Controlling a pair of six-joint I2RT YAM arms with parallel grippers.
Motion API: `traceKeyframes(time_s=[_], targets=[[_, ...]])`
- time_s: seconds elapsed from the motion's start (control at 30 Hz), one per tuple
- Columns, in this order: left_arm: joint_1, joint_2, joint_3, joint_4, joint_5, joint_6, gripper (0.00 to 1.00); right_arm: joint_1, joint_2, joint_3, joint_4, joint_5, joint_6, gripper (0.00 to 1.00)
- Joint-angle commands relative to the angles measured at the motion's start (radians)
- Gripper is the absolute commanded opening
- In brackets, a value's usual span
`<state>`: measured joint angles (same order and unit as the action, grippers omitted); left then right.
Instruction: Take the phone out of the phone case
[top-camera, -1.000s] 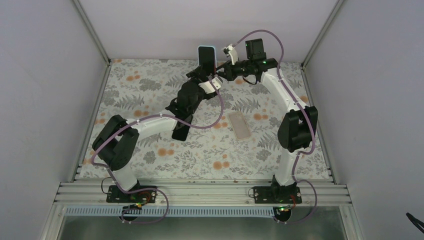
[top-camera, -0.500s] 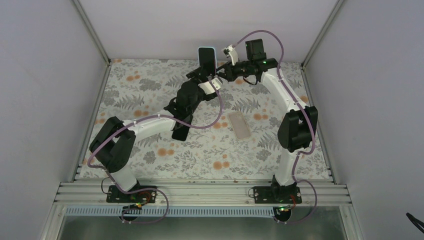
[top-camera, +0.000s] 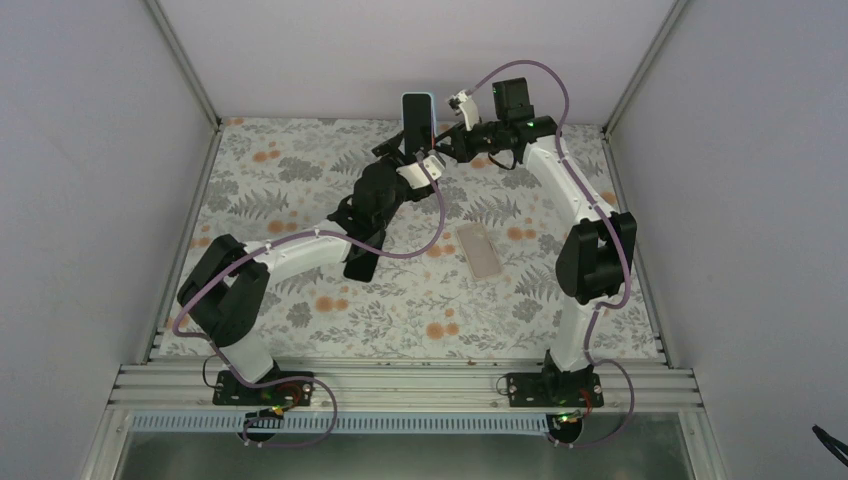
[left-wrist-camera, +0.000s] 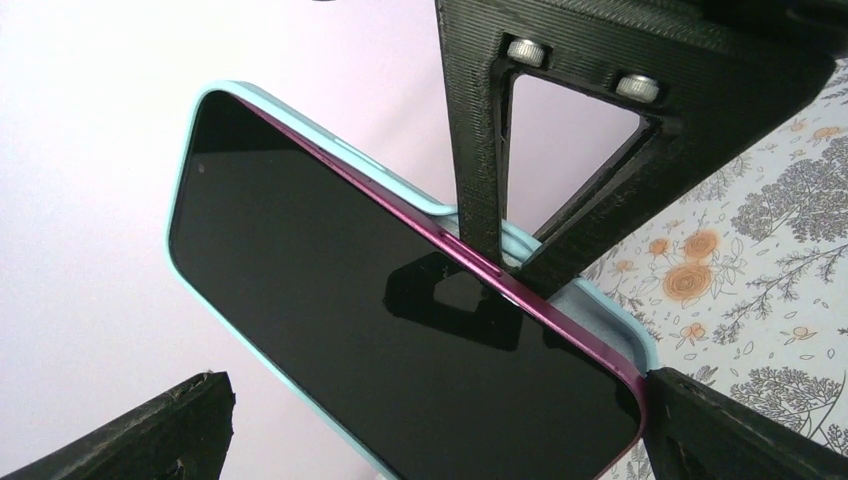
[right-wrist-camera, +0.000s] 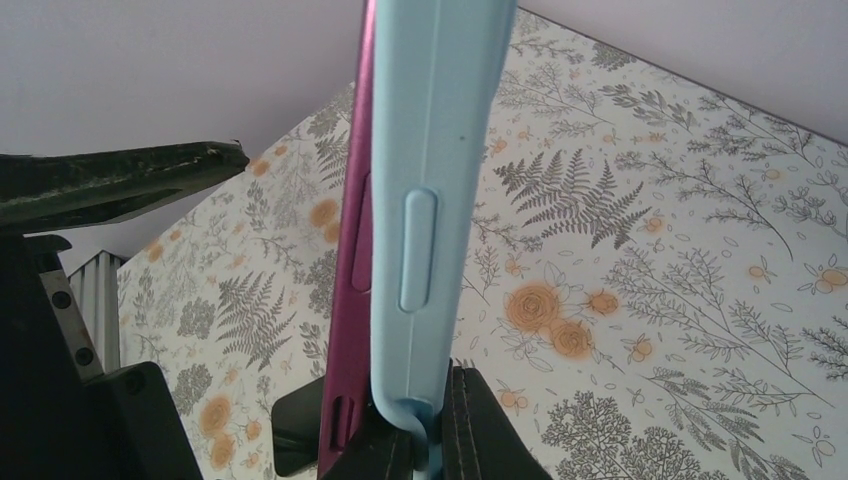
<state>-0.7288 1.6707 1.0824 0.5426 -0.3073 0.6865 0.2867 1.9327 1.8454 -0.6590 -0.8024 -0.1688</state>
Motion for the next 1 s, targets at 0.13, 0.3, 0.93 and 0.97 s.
traceKeyframes(time_s=[0.13, 0.3, 0.93, 0.97], targets=[[0.011, 0.048, 0.068, 0.273, -0.268, 0.101, 0.89, -0.001, -0.028, -0.009, -0.046, -0.023, -0.066, 0.03], [0.012, 0.104, 0.074, 0.464, -0.361, 0.246, 0.66, 0.043, -0.035, -0.018, -0.123, -0.074, -0.129, 0.03], [0.013, 0.008, -0.043, 0.833, -0.337, 0.570, 0.57, 0.045, -0.022, -0.078, -0.179, 0.027, -0.152, 0.03], [0.012, 0.002, -0.047, 0.829, -0.336, 0.570, 0.57, 0.045, -0.012, -0.070, -0.189, 0.028, -0.154, 0.03]])
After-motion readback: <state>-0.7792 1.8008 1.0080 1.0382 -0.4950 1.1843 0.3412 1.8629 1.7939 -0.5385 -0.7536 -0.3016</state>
